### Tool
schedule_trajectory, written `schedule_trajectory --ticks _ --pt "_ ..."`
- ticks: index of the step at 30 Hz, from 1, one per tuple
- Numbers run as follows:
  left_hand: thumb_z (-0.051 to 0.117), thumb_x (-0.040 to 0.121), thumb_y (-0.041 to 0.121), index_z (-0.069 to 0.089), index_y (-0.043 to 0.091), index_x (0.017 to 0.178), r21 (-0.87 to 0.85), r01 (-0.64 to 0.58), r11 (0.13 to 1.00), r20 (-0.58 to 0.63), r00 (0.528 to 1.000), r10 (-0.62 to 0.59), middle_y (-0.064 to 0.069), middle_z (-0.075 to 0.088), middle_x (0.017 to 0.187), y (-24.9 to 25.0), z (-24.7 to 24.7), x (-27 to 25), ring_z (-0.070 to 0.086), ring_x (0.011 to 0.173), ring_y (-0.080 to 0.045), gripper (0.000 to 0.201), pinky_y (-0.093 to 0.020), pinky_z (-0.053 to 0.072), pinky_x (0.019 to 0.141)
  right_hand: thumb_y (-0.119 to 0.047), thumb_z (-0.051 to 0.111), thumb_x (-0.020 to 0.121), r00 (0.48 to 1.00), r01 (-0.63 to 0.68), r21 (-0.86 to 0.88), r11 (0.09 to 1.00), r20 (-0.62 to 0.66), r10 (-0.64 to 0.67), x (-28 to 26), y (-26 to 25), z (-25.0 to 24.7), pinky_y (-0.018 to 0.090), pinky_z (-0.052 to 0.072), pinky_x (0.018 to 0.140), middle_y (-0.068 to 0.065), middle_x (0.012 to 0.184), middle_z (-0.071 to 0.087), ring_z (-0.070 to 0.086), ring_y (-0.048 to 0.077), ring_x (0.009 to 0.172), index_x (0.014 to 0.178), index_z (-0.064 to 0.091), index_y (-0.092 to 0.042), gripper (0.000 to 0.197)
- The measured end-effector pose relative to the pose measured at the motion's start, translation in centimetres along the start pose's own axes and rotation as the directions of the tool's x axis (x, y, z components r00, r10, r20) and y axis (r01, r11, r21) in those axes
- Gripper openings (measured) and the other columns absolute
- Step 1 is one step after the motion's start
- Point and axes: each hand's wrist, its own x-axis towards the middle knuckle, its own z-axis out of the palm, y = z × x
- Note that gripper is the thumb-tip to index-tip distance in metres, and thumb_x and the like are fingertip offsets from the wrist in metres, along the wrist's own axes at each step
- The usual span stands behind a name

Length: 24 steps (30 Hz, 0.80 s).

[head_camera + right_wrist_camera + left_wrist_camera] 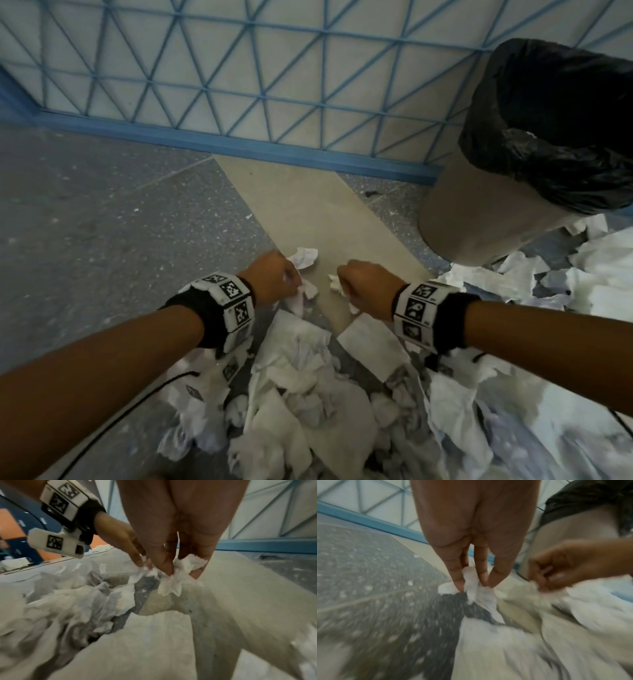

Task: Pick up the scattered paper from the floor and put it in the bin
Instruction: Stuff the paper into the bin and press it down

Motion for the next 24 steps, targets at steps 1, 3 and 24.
schedule_trajectory --ticks 1,3,24 --pt "0.068 0.081 0.029 0.066 0.008 0.112 0.011 -0.006 1.0 0.064 0.998 0.005 -0.017 0.055 0.123 -0.1 0.7 -0.9 0.049 0.118 -0.03 0.038 -0.025 0.036 0.095 -0.003 0.044 0.089 0.999 0.027 -0.009 1.0 -0.021 -0.027 -0.4 -0.2 0.0 0.037 0.035 0.072 0.024 0.11 0.053 0.054 0.035 0.099 0.081 0.038 -0.017 0.018" --pt "0.071 0.07 0.051 0.058 0.011 0.118 0.083 -0.011 0.996 0.205 0.979 -0.006 -0.014 0.042 0.129 -0.1 2.5 -2.5 0.036 0.127 -0.03 0.064 -0.031 0.036 0.106 -0.001 0.041 0.088 0.998 0.065 -0.07 0.995 0.006 -0.065 -1.5 -0.6 1.0 0.038 0.034 0.071 0.023 0.112 0.049 0.051 0.033 0.1 0.094 0.049 -0.009 0.013" --pt "0.074 0.076 0.022 0.062 0.009 0.113 -0.105 -0.033 0.994 -0.118 0.993 0.02 -0.013 0.062 0.123 2.4 -2.3 -1.2 0.057 0.113 -0.026 0.041 -0.025 0.042 0.089 -0.006 0.056 0.083 0.98 -0.035 0.057 0.998 -0.192 0.045 -5.3 0.8 -4.5 0.035 0.041 0.081 0.021 0.108 0.061 0.057 0.032 0.102 0.099 0.062 0.0 0.018"
